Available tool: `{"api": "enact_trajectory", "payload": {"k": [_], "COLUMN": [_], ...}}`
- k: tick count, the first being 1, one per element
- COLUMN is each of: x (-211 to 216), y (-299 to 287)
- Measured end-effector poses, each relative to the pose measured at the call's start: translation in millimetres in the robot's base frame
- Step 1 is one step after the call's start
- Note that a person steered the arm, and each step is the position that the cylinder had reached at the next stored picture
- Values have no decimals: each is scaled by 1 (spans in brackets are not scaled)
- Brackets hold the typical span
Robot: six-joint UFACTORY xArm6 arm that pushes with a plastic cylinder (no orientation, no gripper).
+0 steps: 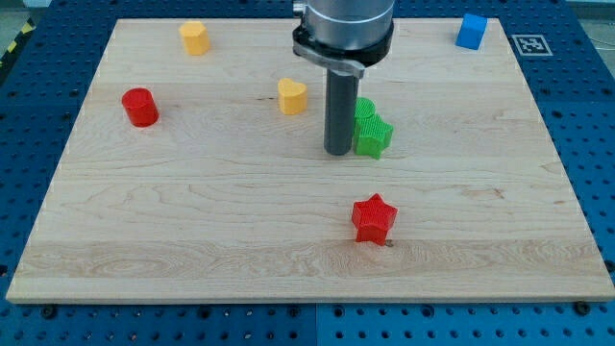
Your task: Move the green circle towards the bottom of the yellow heart
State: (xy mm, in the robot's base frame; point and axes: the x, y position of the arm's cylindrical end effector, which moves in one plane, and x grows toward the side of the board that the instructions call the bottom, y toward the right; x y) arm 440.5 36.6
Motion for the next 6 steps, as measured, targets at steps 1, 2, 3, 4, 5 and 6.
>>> {"api": "enact_trajectory", "payload": {"k": [1,2,3,4,5,6], "x": [-3,5,5,0,0,0], "y": [10,25,32,64,80,84]}}
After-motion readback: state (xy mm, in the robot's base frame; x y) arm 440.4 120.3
